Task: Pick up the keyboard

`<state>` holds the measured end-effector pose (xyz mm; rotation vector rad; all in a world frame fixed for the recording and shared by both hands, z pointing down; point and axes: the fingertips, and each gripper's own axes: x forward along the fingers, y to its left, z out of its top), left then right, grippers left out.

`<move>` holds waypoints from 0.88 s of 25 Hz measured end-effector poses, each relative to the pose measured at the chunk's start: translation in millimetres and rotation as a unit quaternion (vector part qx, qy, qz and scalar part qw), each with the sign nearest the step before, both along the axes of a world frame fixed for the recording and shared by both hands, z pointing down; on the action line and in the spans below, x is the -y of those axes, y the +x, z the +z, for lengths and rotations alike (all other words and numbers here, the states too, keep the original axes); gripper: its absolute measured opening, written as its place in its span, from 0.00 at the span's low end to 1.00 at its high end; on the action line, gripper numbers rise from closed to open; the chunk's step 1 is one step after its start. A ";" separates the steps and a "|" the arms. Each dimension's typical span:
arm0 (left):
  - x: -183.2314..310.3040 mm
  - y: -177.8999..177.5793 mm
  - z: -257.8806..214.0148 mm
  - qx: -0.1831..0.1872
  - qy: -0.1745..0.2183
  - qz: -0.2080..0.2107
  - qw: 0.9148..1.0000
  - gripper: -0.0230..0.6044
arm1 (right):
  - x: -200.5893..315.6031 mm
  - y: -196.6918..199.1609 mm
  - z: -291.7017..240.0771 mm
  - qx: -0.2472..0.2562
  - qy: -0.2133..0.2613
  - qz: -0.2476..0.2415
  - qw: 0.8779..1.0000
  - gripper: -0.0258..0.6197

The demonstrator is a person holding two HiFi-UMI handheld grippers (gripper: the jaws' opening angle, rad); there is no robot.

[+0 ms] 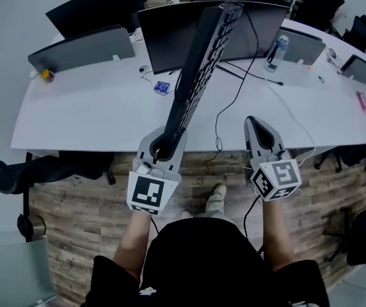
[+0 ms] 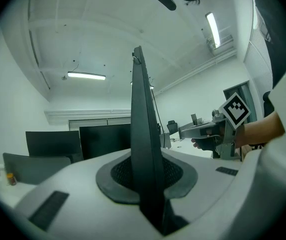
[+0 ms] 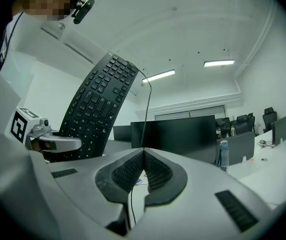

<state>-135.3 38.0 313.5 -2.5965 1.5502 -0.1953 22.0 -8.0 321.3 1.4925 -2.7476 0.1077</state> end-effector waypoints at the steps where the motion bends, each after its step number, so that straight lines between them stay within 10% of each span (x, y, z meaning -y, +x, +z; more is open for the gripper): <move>1: -3.2 -2.7 0.5 0.000 0.002 0.001 1.000 0.16 | -4.2 -2.4 -1.1 -0.001 0.002 0.001 1.000 0.05; 22: -38.2 -6.2 -3.9 -0.026 0.007 0.003 1.000 0.16 | -51.2 -23.5 -1.0 -0.047 0.005 -0.021 0.999 0.05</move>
